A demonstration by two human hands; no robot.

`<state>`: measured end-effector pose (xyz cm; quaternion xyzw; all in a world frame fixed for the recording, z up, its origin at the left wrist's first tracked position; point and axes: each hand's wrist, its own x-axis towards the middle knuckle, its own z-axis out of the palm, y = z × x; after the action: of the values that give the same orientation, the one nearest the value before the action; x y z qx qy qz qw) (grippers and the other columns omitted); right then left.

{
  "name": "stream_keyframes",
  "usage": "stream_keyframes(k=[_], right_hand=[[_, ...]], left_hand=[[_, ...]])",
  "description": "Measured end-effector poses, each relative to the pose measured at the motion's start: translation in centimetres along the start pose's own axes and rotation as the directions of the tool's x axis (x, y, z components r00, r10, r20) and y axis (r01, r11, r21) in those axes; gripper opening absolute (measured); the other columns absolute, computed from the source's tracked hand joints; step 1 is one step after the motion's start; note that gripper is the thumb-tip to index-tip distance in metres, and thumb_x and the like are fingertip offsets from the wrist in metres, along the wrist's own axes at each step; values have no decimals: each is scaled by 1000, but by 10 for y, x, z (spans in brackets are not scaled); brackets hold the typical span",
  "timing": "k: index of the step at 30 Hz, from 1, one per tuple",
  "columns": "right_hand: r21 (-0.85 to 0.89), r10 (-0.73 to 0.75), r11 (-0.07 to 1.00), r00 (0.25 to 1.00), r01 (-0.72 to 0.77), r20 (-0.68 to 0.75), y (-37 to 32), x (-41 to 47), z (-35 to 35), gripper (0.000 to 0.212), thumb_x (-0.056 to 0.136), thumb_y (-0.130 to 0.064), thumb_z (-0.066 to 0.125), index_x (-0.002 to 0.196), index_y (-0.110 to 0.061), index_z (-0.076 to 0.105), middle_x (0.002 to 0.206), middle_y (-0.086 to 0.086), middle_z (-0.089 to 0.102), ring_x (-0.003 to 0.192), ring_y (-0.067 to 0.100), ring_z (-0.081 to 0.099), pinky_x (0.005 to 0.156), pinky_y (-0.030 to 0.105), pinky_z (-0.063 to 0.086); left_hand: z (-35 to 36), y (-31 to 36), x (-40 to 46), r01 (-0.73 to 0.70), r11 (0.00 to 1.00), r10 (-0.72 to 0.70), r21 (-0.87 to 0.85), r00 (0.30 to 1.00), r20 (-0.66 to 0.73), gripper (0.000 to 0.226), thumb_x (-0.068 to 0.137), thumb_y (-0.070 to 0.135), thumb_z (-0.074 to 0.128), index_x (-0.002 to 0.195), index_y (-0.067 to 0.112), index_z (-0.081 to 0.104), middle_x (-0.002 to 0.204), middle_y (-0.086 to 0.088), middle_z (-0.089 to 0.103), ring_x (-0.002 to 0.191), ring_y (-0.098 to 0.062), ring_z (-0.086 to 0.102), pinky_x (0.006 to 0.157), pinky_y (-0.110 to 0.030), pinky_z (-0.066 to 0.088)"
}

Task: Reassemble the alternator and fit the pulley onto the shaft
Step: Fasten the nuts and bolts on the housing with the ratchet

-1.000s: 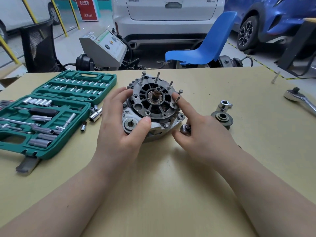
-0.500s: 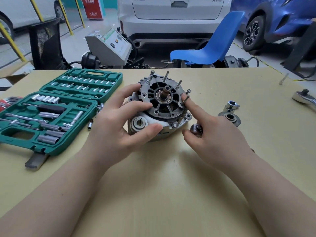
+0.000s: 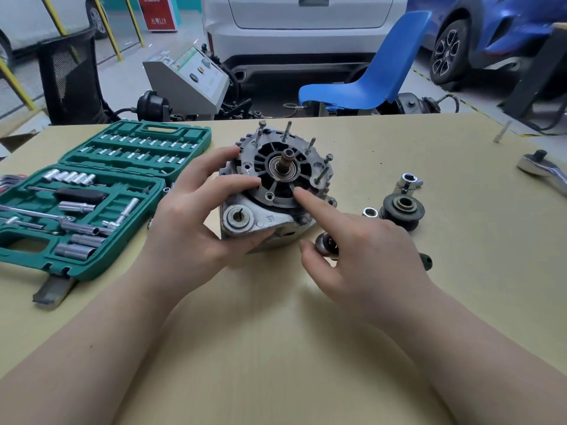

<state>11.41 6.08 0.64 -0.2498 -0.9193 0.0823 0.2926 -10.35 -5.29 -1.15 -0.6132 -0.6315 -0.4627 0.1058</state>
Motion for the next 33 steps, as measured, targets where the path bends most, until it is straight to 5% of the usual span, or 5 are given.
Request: stream_keyframes(k=[3,10,17,24,33], right_hand=[[-8,-5,1000,998,6,65,-1,0,0,71,85,-31,66,152,-36,46,60,-13,44,55,18,40,48,31,41],[30,-41,999,990,38,134,-2,-3,4,78,87,-34,62,157,-47,29,67,-10,58,58,20,50,51,35,46],[55,-36,998,987,28,159,-3,-3,3,80,87,-34,64,156,-49,27,65,-11,55,59,20,51,51,36,47],[75,-11,997,979,-5,204,-5,-2,5,83,89,-39,60,156,-55,13,63,-12,51,63,18,52,55,39,47],[115,-33,993,988,16,150,1,-2,6,76,88,-38,62,153,-56,26,61,-13,49,60,15,49,54,36,45]], left_hand=[[5,-6,-3,101,983,-104,-155,994,-15,87,73,31,96,151,30,57,159,0,51,151,-21,48,116,-51,50],[16,0,-4,346,906,-351,-244,936,23,108,56,67,96,146,69,37,150,15,60,131,-6,66,112,-47,55],[19,-6,-5,348,897,-350,-273,936,41,113,60,60,99,155,60,39,152,8,61,138,-20,63,112,-55,52],[8,-15,3,191,981,-188,-41,980,58,99,66,71,88,154,50,48,161,11,42,149,-1,43,118,-14,37],[6,-13,3,159,987,-155,-38,985,78,83,68,68,86,145,57,56,158,14,42,148,8,38,117,-7,31]])
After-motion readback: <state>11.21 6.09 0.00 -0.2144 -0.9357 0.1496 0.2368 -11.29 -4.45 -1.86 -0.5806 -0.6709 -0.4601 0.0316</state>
